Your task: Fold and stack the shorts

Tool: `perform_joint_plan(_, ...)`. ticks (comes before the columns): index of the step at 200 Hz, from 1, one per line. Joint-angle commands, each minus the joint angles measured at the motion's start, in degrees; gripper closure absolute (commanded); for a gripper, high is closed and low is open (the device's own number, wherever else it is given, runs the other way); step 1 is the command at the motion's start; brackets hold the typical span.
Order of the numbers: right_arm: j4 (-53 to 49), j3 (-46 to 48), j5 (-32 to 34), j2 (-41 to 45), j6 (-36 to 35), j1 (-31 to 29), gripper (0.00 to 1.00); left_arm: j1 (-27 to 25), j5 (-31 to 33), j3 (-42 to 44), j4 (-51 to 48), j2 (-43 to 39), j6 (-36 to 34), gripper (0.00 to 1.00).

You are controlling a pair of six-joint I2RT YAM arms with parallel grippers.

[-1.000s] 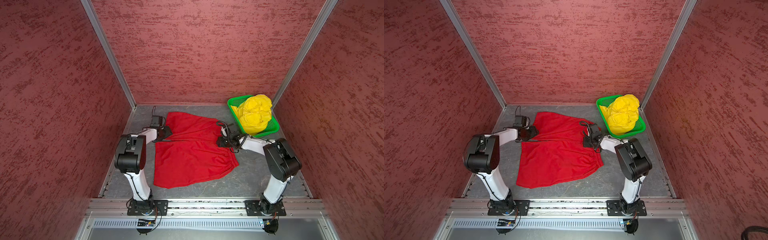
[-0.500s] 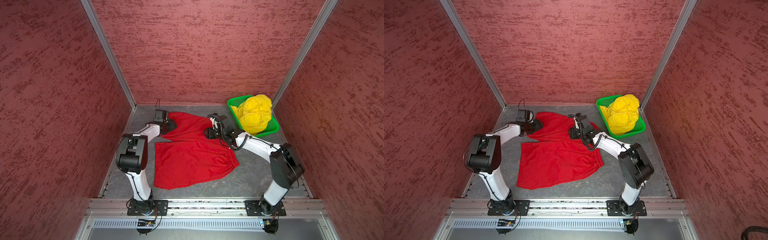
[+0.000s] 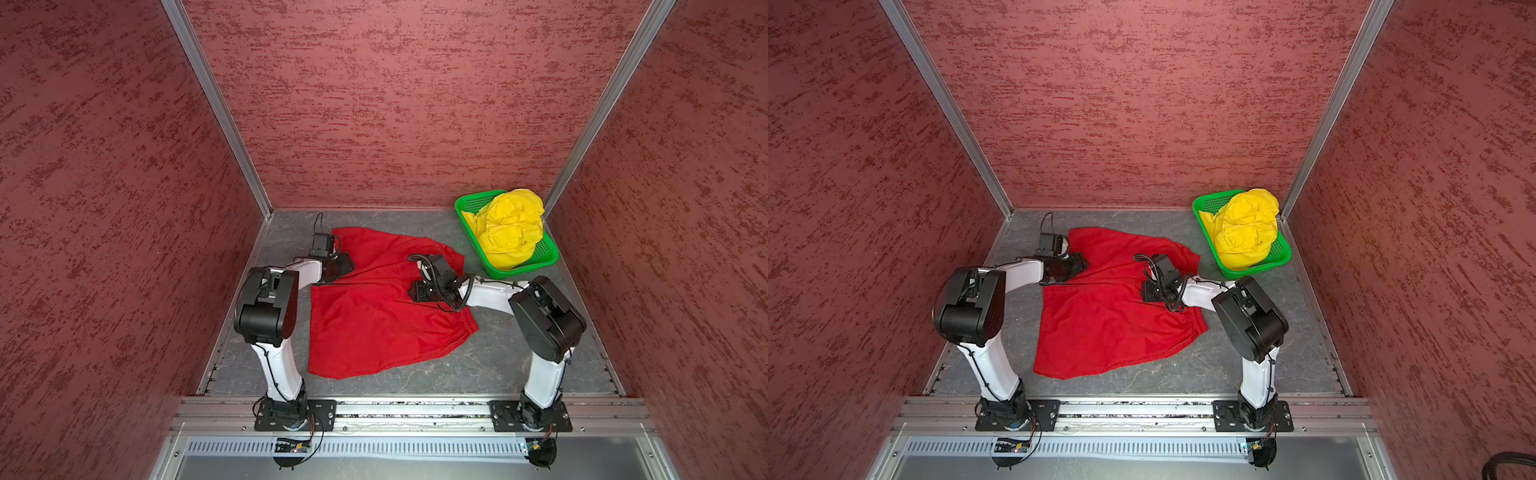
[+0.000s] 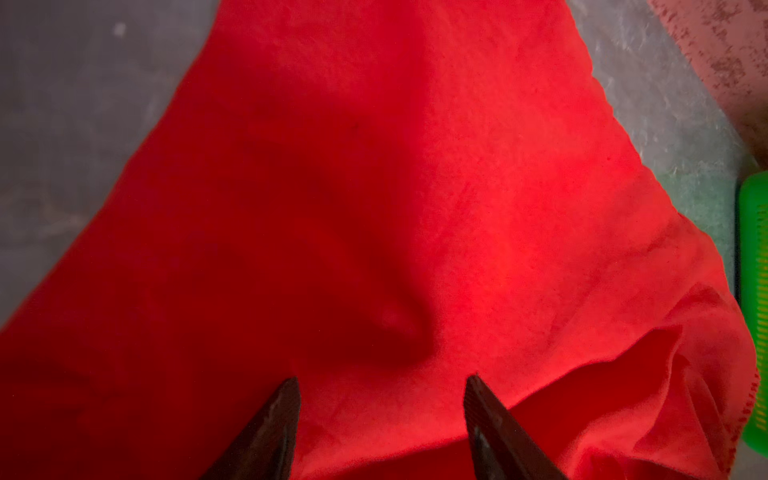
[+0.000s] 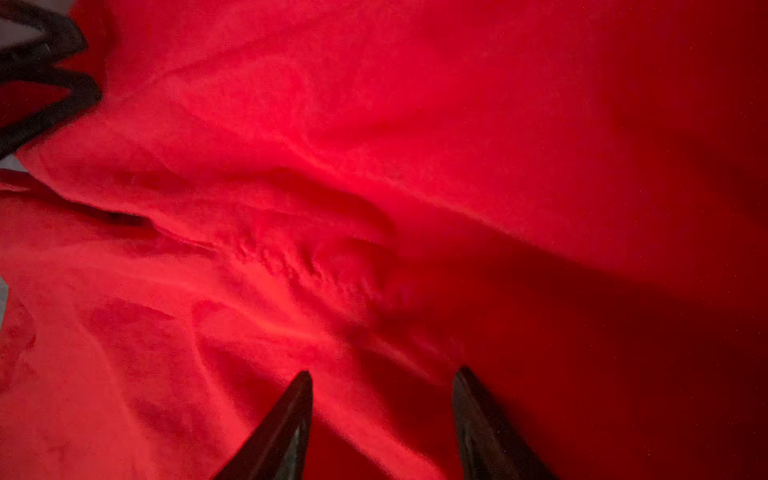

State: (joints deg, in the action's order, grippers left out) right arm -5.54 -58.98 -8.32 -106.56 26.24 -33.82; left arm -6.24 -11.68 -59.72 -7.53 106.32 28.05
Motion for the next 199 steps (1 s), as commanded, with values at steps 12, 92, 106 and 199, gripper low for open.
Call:
perform_joint_plan(12,-8.1,5.5,5.6,2.5,-2.9,3.7,0.43,-0.2,0.3,7.2,-3.8,-4.8,1.6,0.35)
perform_joint_plan(92,-6.7,-9.2,0.1,6.8,-6.4,-0.8,0.44,8.8,-3.7,-10.4,-14.2,-5.7,-6.3,0.34)
perform_joint_plan(106,-5.0,-12.7,-0.5,3.9,-6.2,-2.5,0.44,10.1,-4.6,-14.9,-15.8,-2.2,-8.0,0.35)
perform_joint_plan(199,-1.0,-18.4,-4.9,-9.2,-4.6,-5.4,0.45,10.4,-7.9,-35.5,-19.2,19.3,-12.2,0.38)
